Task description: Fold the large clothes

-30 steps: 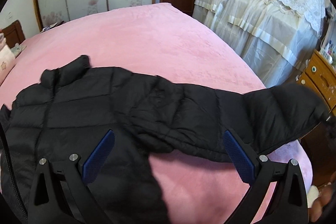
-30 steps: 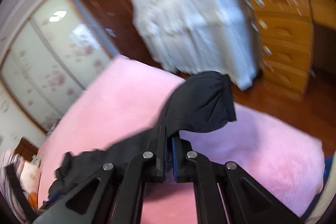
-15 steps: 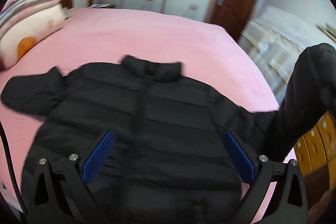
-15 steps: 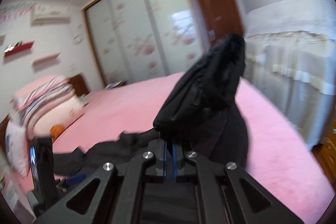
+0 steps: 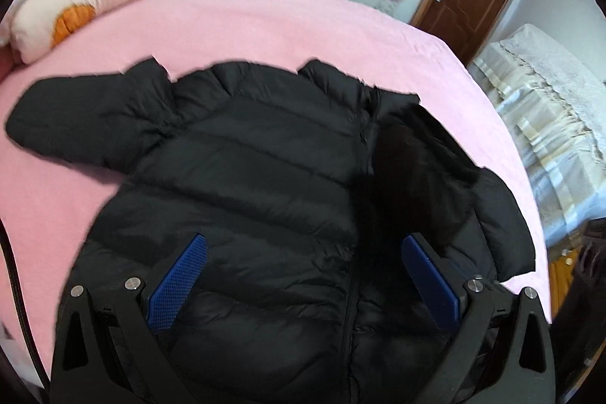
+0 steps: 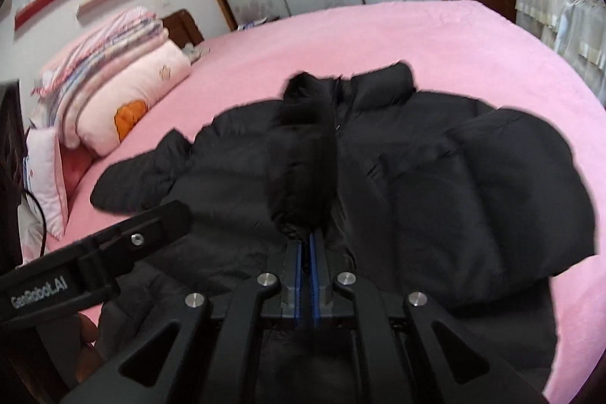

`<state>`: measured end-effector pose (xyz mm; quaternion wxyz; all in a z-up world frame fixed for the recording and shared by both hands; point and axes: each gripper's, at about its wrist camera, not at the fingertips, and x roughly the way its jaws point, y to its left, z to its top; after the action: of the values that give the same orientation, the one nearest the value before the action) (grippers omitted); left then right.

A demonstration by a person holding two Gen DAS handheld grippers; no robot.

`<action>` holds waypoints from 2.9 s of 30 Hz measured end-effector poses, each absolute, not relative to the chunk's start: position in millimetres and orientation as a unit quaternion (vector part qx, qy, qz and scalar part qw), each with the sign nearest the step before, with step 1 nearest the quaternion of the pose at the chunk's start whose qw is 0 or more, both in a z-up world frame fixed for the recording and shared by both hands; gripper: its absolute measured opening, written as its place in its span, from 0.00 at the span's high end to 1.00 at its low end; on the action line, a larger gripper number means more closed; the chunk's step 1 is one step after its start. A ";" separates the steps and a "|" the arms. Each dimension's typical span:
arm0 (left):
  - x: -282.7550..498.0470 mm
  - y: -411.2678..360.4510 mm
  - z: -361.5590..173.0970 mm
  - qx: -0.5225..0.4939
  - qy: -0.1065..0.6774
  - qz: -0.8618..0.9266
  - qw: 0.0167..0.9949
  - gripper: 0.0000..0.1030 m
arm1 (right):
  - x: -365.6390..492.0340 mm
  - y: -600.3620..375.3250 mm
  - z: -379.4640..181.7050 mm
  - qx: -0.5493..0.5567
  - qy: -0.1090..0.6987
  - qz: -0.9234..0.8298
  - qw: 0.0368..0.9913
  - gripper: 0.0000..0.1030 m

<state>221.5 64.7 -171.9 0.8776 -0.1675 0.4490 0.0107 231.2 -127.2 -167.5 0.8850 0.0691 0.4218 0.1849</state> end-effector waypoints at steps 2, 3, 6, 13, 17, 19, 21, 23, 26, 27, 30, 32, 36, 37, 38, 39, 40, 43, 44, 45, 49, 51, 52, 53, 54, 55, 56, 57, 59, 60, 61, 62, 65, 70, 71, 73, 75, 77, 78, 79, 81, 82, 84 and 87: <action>228.2 65.4 -181.1 -0.190 0.459 -0.017 0.868 0.01 | 230.7 -121.4 -170.7 0.058 0.423 0.185 0.885 0.95; 232.4 65.2 -184.6 -0.201 0.462 -0.029 0.863 0.01 | 230.0 -118.0 -172.8 0.054 0.425 0.185 0.884 0.94; 241.1 65.1 -192.8 -0.226 0.469 -0.048 0.852 0.01 | 229.4 -118.6 -177.0 0.051 0.441 0.187 0.877 0.94; 251.3 61.3 -207.5 -0.241 0.482 -0.059 0.840 0.01 | 225.3 -123.8 -186.5 0.073 0.476 0.188 0.856 0.84; 250.7 63.9 -214.1 -0.255 0.491 -0.062 0.831 0.01 | 214.7 -129.7 -185.2 0.056 0.479 0.174 0.859 0.66; 251.3 64.0 -216.8 -0.258 0.493 -0.064 0.828 0.01 | 205.5 -132.3 -182.3 0.036 0.475 0.171 0.863 0.66; 254.6 62.1 -218.2 -0.255 0.497 -0.067 0.827 0.01 | 196.1 -136.0 -178.7 0.021 0.469 0.168 0.867 0.66; 256.5 57.3 -217.1 -0.246 0.499 -0.067 0.828 0.01 | 183.5 -142.1 -173.7 0.009 0.462 0.166 0.871 0.66; 261.4 48.7 -214.8 -0.236 0.499 -0.075 0.831 0.01 | 165.8 -155.7 -166.9 -0.006 0.449 0.152 0.880 0.66; 264.1 47.4 -215.5 -0.233 0.500 -0.075 0.830 0.01 | 160.5 -161.8 -165.3 -0.007 0.446 0.145 0.883 0.66; 271.8 40.4 -218.0 -0.229 0.502 -0.083 0.830 0.12 | 149.5 -185.2 -162.6 0.000 0.442 0.119 0.889 0.66; 279.2 34.1 -223.5 -0.227 0.511 -0.091 0.824 0.31 | 145.2 -205.3 -162.2 0.009 0.439 0.091 0.894 0.66; 291.1 27.2 -233.6 -0.242 0.528 -0.110 0.807 0.90 | 152.2 -252.6 -169.4 0.059 0.446 0.039 0.892 0.66; 291.8 26.8 -232.8 -0.248 0.528 -0.113 0.805 0.92 | 155.9 -268.5 -172.9 0.084 0.448 0.029 0.889 0.66; 293.8 25.0 -227.4 -0.251 0.522 -0.114 0.807 0.93 | 159.0 -278.7 -175.7 0.100 0.450 0.022 0.887 0.66; 294.8 23.2 -222.4 -0.247 0.517 -0.116 0.811 0.94 | 163.4 -291.3 -179.1 0.117 0.450 0.014 0.885 0.66; 295.3 20.1 -214.4 -0.238 0.511 -0.117 0.818 0.95 | 166.7 -297.8 -181.2 0.123 0.450 0.008 0.885 0.66; 300.2 12.0 -186.3 -0.225 0.489 -0.127 0.833 0.95 | 179.8 -319.8 -188.7 0.157 0.445 -0.007 0.881 0.66; 302.9 8.6 -173.8 -0.221 0.480 -0.132 0.839 0.95 | 183.4 -323.5 -190.3 0.167 0.443 -0.008 0.881 0.66; 303.5 7.0 -165.8 -0.218 0.474 -0.135 0.842 0.95 | 187.3 -325.9 -191.9 0.174 0.442 -0.009 0.880 0.66; 309.1 -5.5 -129.6 -0.203 0.450 -0.153 0.856 0.95 | 207.5 -321.7 -197.5 0.176 0.438 -0.014 0.881 0.66; 311.2 -9.8 -112.1 -0.193 0.439 -0.157 0.863 0.95 | 217.6 -314.2 -200.7 0.159 0.438 -0.025 0.884 0.66; 313.2 -12.2 -104.7 -0.188 0.433 -0.159 0.867 0.95 | 226.3 -308.3 -204.9 0.143 0.443 -0.041 0.884 0.66; 314.2 -13.3 -95.7 -0.182 0.426 -0.157 0.872 0.95 | 230.8 -304.3 -206.4 0.136 0.444 -0.048 0.884 0.66; 314.8 -12.9 -87.9 -0.177 0.419 -0.155 0.877 0.95 | 235.8 -302.5 -208.3 0.130 0.445 -0.057 0.884 0.66; 316.3 -11.3 -80.1 -0.173 0.410 -0.151 0.883 0.95 | 239.6 -302.4 -209.4 0.128 0.445 -0.065 0.884 0.66; 318.1 -7.9 -71.7 -0.169 0.398 -0.145 0.890 0.95 | 242.5 -302.3 -209.5 0.129 0.443 -0.070 0.884 0.66; 320.4 -3.9 -65.9 -0.165 0.387 -0.137 0.897 0.95 | 244.6 -303.4 -209.3 0.129 0.441 -0.076 0.885 0.66; 324.2 4.4 -58.5 -0.154 0.370 -0.114 0.909 0.95 | 247.0 -306.1 -208.4 0.124 0.434 -0.090 0.888 0.66; 326.1 11.5 -58.2 -0.150 0.369 -0.103 0.912 0.95 | 247.0 -305.9 -207.8 0.123 0.434 -0.089 0.888 0.66; 327.4 16.8 -59.1 -0.148 0.370 -0.095 0.912 0.95 | 247.6 -306.7 -207.4 0.125 0.432 -0.083 0.890 0.66; 331.0 21.4 -64.5 -0.148 0.374 -0.084 0.912 0.95 | 248.0 -306.7 -207.3 0.125 0.427 -0.078 0.892 0.68; 340.5 43.3 -92.8 -0.141 0.395 -0.043 0.907 0.95 | 249.9 -301.0 -203.8 0.105 0.421 -0.065 0.899 0.68; 349.0 73.2 -161.6 -0.148 0.447 0.009 0.882 0.95 | 255.2 -282.9 -204.9 0.071 0.429 -0.060 0.899 0.68; 349.9 77.5 -176.3 -0.150 0.458 0.015 0.876 0.95 | 255.8 -281.2 -206.4 0.066 0.431 -0.060 0.898 0.68; 349.0 84.5 -198.0 -0.146 0.469 0.025 0.871 0.95 | 257.2 -278.6 -210.6 0.057 0.439 -0.060 0.895 0.68; 344.5 86.7 -220.0 -0.137 0.480 0.035 0.866 0.95 | 259.5 -276.5 -216.6 0.047 0.451 -0.061 0.889 0.68; 341.8 86.2 -232.9 -0.134 0.487 0.041 0.862 0.94 | 262.0 -278.0 -219.6 0.040 0.458 -0.061 0.886 0.68; 340.9 85.8 -236.8 -0.133 0.487 0.042 0.862 0.93 | 261.8 -276.6 -220.9 0.036 0.460 -0.060 0.885 0.68; 340.0 85.0 -240.2 -0.131 0.488 0.043 0.862 0.92 | 259.3 -272.4 -222.4 0.030 0.462 -0.061 0.884 0.68; 339.7 82.7 -242.9 -0.121 0.494 0.041 0.860 0.85 | 258.7 -272.2 -222.3 0.026 0.465 -0.060 0.883 0.66; 338.8 81.3 -241.7 -0.117 0.496 0.041 0.859 0.73 | 257.6 -273.3 -221.2 0.028 0.466 -0.059 0.882 0.66; 337.7 81.9 -236.4 -0.103 0.499 0.046 0.859 0.53 | 254.5 -276.6 -217.2 0.033 0.468 -0.057 0.881 0.66; 328.0 85.1 -212.2 -0.096 0.482 0.039 0.870 0.31 | 243.3 -283.2 -201.1 0.054 0.465 -0.041 0.882 0.66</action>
<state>328.0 85.1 -212.2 0.8699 -0.0957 0.4822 0.0394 243.3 -283.2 -201.1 0.8825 0.0539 0.4654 -0.0412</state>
